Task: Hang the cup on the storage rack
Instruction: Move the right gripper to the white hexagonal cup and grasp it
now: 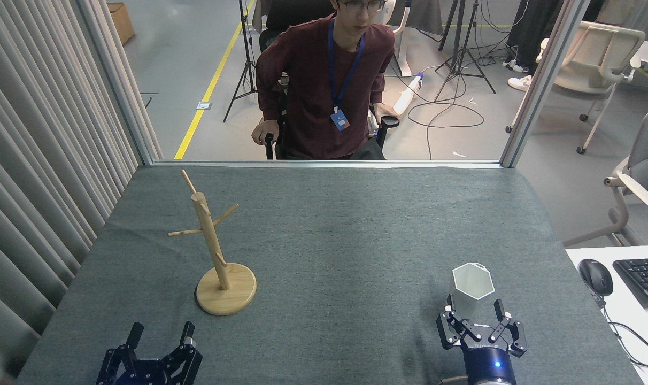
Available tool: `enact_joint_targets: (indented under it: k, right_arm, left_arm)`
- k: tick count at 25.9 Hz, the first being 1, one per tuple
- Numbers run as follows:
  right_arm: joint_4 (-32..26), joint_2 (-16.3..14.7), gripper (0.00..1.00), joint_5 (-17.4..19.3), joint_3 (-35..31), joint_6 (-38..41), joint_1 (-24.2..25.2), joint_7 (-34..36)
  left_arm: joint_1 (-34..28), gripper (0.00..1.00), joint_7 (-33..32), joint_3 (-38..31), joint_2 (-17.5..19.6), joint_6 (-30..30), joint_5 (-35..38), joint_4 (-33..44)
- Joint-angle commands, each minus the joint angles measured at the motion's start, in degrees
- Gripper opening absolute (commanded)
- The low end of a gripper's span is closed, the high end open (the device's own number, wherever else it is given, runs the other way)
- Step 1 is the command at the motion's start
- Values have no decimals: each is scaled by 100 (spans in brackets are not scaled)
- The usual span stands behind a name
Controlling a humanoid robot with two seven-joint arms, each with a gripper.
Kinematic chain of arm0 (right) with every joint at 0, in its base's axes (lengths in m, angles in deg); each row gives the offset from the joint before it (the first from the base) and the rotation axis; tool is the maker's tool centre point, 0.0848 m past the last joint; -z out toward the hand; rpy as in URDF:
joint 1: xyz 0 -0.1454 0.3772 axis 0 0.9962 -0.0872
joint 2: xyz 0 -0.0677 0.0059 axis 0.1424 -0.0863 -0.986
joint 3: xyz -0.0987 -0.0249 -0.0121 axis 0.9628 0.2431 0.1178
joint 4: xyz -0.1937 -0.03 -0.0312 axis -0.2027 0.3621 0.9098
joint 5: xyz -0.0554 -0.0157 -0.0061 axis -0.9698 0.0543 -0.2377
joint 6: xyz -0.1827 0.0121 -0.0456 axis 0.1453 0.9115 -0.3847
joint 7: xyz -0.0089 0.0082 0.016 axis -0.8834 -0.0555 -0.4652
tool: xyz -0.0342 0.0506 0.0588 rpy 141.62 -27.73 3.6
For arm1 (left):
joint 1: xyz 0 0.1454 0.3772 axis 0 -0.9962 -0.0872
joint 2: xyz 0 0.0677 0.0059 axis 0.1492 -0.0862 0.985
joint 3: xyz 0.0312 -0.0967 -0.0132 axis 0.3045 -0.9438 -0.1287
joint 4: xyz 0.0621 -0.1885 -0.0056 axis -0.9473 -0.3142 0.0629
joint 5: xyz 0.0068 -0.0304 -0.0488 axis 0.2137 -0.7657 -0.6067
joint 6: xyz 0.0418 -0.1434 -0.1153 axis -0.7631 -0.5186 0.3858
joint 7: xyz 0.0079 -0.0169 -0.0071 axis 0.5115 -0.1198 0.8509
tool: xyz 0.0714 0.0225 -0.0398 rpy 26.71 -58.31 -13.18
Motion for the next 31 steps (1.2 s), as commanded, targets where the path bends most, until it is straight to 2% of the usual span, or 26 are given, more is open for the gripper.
enact_joint_targets:
  k: [1,18,26,27,31]
  right_arm:
    - [119,-26,98,0,-1,2,-127,2]
    - [524,-70,98,18,-1,10,-452,11]
    - [1007,-79,97,0,8,-7,-759,20]
    - [1051,-79,96,-9,16,-7,-786,20]
    - [1086,-132,69,-18,34,37,-803,37]
  left_arm:
    - [-4,99,4,0,1,2,-5,2]
    - [-4,99,92,-18,10,10,-5,10]
    - [-13,99,92,-9,54,10,3,19]
    - [-4,99,92,-9,54,10,3,19]
    - [4,99,92,-9,62,10,12,37]
